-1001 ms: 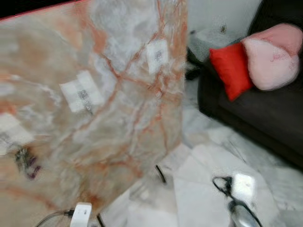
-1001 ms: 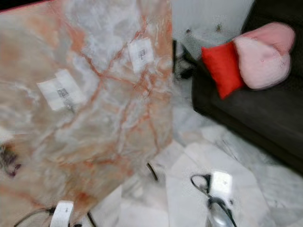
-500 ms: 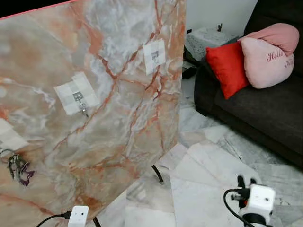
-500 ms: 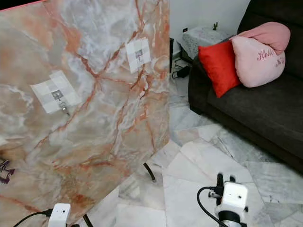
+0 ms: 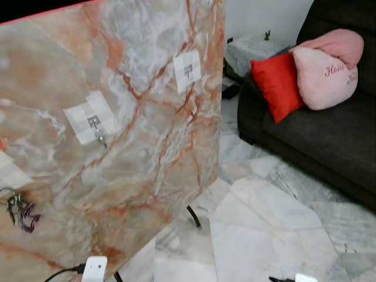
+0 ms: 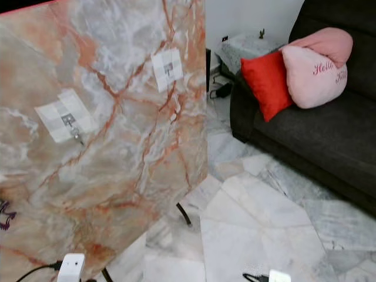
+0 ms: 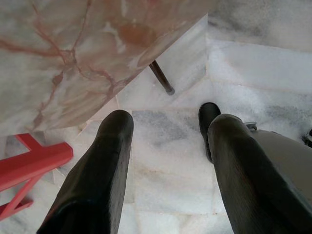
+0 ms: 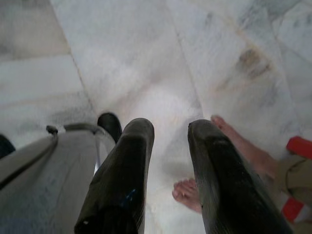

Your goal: Hang keys on a hook

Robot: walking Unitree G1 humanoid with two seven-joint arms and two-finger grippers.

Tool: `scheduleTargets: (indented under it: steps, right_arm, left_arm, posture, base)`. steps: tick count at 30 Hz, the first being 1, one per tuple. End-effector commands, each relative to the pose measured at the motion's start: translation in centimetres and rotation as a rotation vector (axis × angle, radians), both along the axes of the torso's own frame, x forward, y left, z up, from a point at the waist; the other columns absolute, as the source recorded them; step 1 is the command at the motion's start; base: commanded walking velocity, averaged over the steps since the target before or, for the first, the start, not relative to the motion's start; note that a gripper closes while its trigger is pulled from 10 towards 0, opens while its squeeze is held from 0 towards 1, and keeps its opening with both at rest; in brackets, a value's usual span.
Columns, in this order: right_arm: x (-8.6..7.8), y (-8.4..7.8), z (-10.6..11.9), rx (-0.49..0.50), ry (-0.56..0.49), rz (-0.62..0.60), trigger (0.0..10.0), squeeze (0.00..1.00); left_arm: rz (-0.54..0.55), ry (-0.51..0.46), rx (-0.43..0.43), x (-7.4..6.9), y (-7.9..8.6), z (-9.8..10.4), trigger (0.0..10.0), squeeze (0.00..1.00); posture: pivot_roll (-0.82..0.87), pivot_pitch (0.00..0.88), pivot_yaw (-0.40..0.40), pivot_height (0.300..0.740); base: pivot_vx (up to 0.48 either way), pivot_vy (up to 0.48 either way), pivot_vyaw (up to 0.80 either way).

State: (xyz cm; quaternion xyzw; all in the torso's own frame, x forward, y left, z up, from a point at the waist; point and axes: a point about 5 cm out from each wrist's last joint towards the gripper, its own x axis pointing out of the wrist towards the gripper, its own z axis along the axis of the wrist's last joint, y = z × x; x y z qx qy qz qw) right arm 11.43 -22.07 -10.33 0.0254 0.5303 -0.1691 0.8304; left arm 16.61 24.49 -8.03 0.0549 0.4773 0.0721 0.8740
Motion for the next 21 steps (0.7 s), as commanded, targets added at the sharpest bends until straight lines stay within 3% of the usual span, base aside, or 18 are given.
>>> scheduleTargets:
  steps: [1, 7, 10, 19, 21]
  right_arm:
    - [-0.7, 0.5, -0.4, 0.02, 0.055, 0.038, 10.0, 0.0]
    - [-0.1, 1.3, -0.4, 0.054, 0.008, 0.052, 10.0, 0.0]
    - [0.0, 1.4, -0.4, 0.045, 0.011, 0.053, 10.0, 0.0]
    - [0.2, 1.6, -0.4, 0.055, 0.004, 0.045, 10.0, 0.0]
    - [0.3, 1.6, -0.4, 0.065, -0.02, 0.034, 10.0, 0.0]
  left_arm:
    - [0.015, 0.012, 0.013, -0.4, 0.6, 0.0, 10.0, 0.0]
    - [0.026, 0.032, 0.015, -0.7, 0.9, -0.1, 10.0, 0.0]
    - [0.04, 0.041, 0.008, -0.9, 0.9, -0.2, 10.0, 0.0]
    - [0.024, 0.062, -0.015, -1.1, -1.4, -0.9, 10.0, 0.0]
    - [0.04, 0.064, -0.027, -1.1, -2.6, -1.2, 10.0, 0.0]
  posture:
    - [-0.08, 0.0, 0.029, 0.74]
    - [-0.07, 0.0, 0.028, 0.74]
    - [-0.08, 0.0, 0.026, 0.74]
    - [-0.08, 0.0, 0.023, 0.74]
    - [-0.08, 0.0, 0.023, 0.74]
  base:
    - [0.0, 0.0, 0.0]
    - [0.0, 0.0, 0.0]
    - [0.0, 0.0, 0.8]
    - [0.0, 0.0, 0.8]
    - [0.0, 0.0, 0.8]
